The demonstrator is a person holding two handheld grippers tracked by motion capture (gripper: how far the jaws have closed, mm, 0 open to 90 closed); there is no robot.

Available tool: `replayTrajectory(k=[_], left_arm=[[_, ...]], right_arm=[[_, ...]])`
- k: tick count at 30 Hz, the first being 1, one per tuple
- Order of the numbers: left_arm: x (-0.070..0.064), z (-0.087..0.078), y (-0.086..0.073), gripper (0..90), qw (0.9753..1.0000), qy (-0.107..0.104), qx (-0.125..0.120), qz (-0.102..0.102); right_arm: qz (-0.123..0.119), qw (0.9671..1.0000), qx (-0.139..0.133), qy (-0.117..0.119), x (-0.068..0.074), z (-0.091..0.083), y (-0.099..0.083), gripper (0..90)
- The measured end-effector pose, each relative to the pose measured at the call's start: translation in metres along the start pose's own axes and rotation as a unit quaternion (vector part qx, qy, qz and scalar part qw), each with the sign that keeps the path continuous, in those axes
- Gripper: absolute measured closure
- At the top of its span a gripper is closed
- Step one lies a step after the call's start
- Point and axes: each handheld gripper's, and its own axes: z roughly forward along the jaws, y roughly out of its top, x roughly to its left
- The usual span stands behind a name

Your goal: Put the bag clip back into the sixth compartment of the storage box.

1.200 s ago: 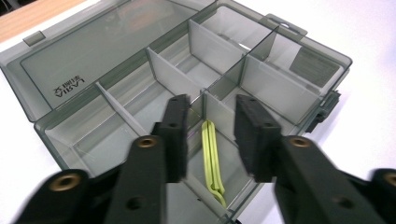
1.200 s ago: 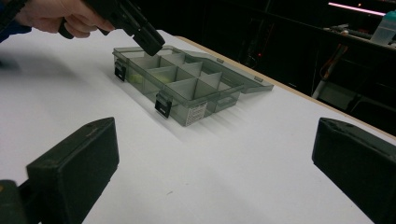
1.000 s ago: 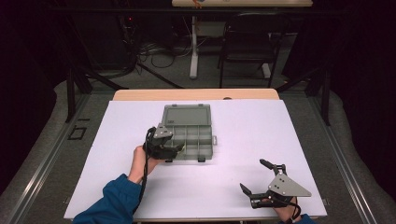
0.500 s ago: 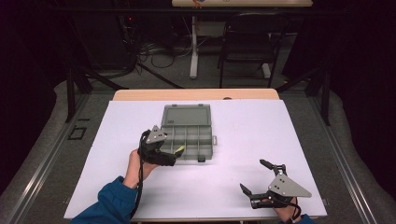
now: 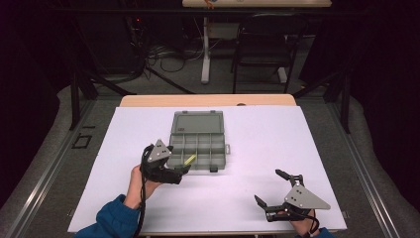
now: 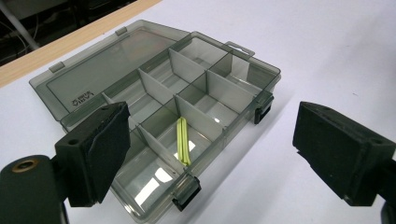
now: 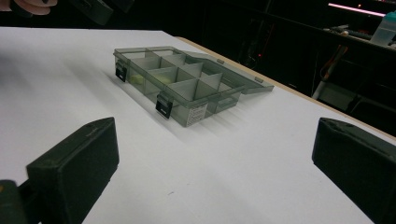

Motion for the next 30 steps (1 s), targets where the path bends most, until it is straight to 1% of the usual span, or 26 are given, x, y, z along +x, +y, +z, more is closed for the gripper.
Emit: replayTrajectory(k=[5,9,12,15,20,22,26,27,29,30], left_arm=[[-0.003,-0.010,-0.005,11.3,0.9999,0.005,-0.012,0.002],[-0.004,-0.016,-0.008,11.3,0.9998,0.004,-0.019,-0.002],[-0.006,-0.019,-0.013,11.2,0.9997,0.010,-0.024,-0.002],[-0.008,-0.022,-0.019,11.2,0.9997,0.010,-0.022,-0.003],[-0.010,-0.025,-0.023,11.2,0.9998,0.007,-0.020,-0.001],[-0.011,-0.028,-0.026,11.2,0.9997,0.006,-0.025,-0.001],[-0.014,-0.033,-0.031,11.1,0.9994,0.011,-0.032,0.000],[-0.015,-0.035,-0.036,11.1,0.9993,0.016,-0.035,-0.001],[-0.015,-0.036,-0.038,11.1,0.9993,0.016,-0.035,-0.003],[-0.016,-0.037,-0.040,11.1,0.9991,0.020,-0.037,-0.004]], right_arm=[[0.000,1.0000,0.001,0.000,0.000,0.000,0.000,0.2],[0.000,1.0000,0.000,0.000,0.000,0.000,0.000,0.2],[0.000,1.0000,0.001,0.000,0.000,0.000,0.000,0.2],[0.000,1.0000,0.001,0.000,0.000,0.000,0.000,0.3],[0.000,1.0000,0.002,0.000,0.000,0.000,0.000,0.2],[0.000,1.0000,0.002,0.000,0.000,0.000,0.000,0.2],[0.000,1.0000,0.002,0.000,0.000,0.000,0.000,0.2],[-0.001,1.0000,0.002,0.000,0.000,0.000,0.000,0.3],[-0.001,1.0000,0.001,0.000,0.000,0.000,0.000,0.2],[0.000,1.0000,0.002,0.000,0.000,0.000,0.000,0.2]])
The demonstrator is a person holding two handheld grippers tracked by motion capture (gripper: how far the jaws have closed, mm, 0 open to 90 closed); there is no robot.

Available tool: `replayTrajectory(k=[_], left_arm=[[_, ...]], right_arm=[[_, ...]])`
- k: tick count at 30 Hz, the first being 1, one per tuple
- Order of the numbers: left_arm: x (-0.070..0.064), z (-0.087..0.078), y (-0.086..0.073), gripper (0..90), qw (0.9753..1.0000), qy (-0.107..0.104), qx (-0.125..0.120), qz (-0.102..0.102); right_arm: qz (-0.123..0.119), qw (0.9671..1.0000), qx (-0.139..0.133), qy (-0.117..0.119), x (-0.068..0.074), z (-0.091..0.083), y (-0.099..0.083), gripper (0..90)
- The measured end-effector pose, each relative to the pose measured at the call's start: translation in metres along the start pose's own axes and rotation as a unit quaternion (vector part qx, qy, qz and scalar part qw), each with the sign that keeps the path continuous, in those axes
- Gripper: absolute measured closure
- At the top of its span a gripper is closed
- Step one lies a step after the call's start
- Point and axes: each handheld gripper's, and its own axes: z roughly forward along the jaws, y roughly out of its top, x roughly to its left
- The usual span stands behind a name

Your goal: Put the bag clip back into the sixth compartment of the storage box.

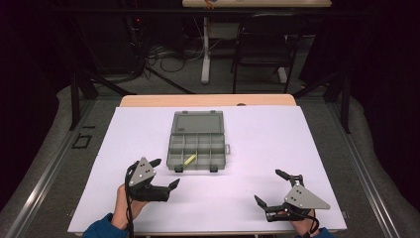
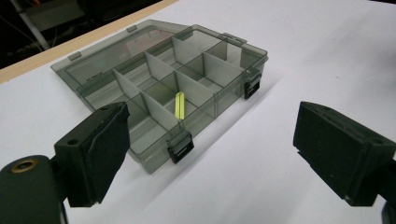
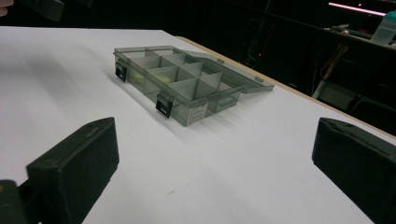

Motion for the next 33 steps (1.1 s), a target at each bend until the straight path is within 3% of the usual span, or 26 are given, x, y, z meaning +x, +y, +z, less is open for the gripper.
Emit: replayTrajectory(k=[11,18,33], left_arm=[[-0.002,-0.008,-0.014,10.9,0.9999,0.002,-0.010,-0.007],[-0.005,-0.010,-0.026,10.9,0.9998,0.004,-0.017,0.006],[-0.006,-0.011,-0.044,10.9,0.9996,0.007,-0.020,-0.018]], right_arm=[[-0.001,1.0000,0.001,0.000,0.000,0.000,0.000,0.2],[-0.002,1.0000,0.001,0.000,0.000,0.000,0.000,0.2],[-0.001,1.0000,0.002,0.002,0.001,0.001,0.000,0.2]])
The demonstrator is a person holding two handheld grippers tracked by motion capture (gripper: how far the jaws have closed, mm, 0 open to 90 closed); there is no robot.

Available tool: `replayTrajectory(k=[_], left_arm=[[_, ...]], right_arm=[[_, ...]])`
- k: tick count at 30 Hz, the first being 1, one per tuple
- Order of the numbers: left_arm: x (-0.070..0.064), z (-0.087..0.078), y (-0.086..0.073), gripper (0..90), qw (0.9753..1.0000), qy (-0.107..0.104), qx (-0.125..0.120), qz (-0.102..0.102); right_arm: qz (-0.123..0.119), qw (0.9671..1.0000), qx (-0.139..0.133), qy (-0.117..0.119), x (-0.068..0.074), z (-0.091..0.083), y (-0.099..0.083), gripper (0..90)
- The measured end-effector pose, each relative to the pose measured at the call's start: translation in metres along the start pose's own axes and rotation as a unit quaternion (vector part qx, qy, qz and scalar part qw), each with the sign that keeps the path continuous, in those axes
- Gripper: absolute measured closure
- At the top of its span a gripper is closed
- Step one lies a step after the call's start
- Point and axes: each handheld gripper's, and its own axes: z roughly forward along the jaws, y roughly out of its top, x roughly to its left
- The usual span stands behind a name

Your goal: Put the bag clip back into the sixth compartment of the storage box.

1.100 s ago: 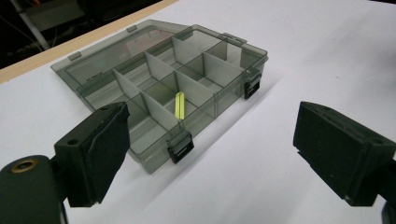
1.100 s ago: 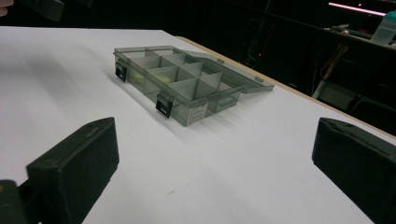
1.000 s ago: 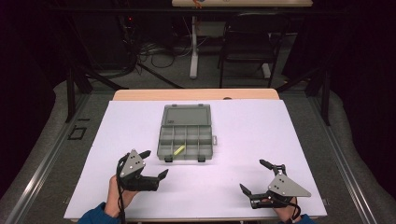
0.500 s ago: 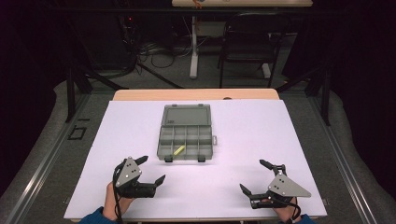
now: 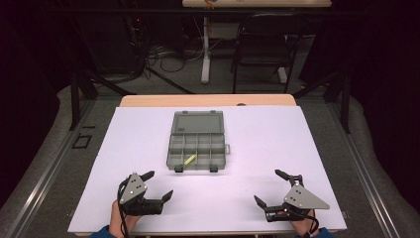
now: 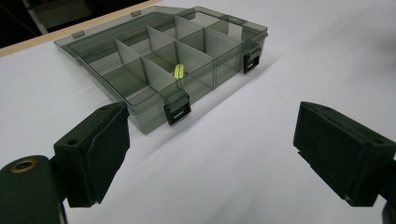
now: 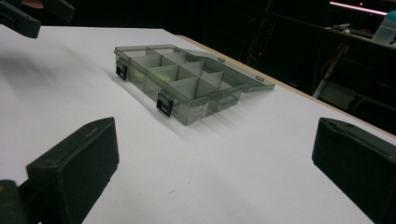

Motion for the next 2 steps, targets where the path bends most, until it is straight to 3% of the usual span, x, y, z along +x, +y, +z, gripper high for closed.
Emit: replayTrajectory(k=[2], left_arm=[[-0.0001,0.0005,0.0003,10.9,1.0000,-0.001,0.001,0.002]], right_arm=[[0.001,1.0000,0.001,0.000,0.0001,-0.0001,0.0000,0.2]])
